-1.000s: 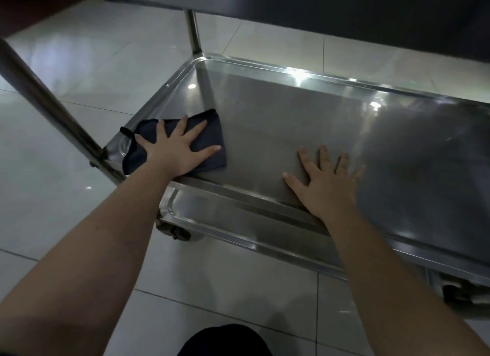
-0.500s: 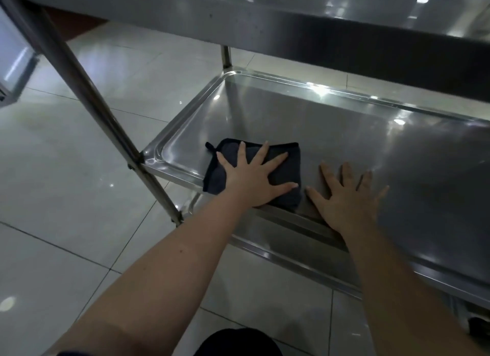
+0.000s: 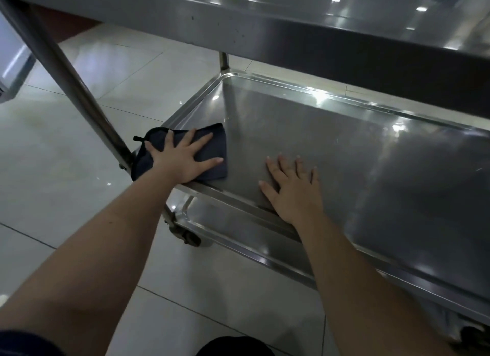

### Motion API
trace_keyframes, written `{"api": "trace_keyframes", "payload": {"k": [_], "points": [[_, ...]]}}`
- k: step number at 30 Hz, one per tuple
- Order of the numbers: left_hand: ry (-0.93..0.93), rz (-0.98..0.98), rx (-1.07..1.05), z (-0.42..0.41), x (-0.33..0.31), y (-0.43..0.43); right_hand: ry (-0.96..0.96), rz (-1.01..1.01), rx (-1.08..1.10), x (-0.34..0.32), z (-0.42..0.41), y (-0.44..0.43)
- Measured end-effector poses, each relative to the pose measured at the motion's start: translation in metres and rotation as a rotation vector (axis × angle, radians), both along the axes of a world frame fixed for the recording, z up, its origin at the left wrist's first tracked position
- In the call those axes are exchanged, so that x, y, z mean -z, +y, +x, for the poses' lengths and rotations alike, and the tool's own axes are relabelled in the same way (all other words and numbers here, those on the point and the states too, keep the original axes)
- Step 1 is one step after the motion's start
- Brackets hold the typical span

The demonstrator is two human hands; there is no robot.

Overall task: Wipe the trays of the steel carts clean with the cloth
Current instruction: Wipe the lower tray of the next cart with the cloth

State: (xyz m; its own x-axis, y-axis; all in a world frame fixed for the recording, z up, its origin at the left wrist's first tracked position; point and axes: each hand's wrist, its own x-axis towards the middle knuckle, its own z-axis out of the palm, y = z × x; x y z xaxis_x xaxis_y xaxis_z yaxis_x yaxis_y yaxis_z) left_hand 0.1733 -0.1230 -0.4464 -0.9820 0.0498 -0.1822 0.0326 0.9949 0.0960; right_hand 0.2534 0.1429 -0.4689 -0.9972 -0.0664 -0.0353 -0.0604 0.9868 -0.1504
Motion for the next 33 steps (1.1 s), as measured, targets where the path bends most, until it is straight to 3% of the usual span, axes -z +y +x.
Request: {"api": "trace_keyframes", "payload": {"k": [4,6,12,14,18,22,25,29,33], "points": [[-0.041,-0.005,-0.031,0.011,-0.001,0.009,0.001,0.009,-0.004,-0.001,-0.001,0.0],[-0.061,0.003,-0.018,0.022,0.001,0.025,0.02,-0.082,0.011,-0.001,-0.002,0.002],[-0.072,0.026,0.195,0.067,0.008,0.124,0.13,-1.102,0.305,-0.025,-0.001,0.031],[-0.066,0.028,0.31,0.086,0.009,0.169,0.131,-1.264,0.358,-0.04,0.011,0.047],[-0.045,0.143,0.406,0.111,0.001,0.211,0.253,-1.152,0.371,-0.052,0.041,0.076],[0.116,0.648,0.497,0.123,-0.02,0.159,0.201,-0.84,0.179,-0.044,0.074,0.084],[0.301,0.551,0.694,0.128,-0.016,0.108,0.177,-0.699,0.009,-0.034,0.098,0.076],[0.19,0.422,0.787,0.119,-0.013,0.084,0.148,-0.438,-0.066,-0.023,0.113,0.064],[0.188,0.409,0.709,0.106,-0.035,0.091,0.167,-0.236,0.0,-0.021,0.117,0.057]]}}
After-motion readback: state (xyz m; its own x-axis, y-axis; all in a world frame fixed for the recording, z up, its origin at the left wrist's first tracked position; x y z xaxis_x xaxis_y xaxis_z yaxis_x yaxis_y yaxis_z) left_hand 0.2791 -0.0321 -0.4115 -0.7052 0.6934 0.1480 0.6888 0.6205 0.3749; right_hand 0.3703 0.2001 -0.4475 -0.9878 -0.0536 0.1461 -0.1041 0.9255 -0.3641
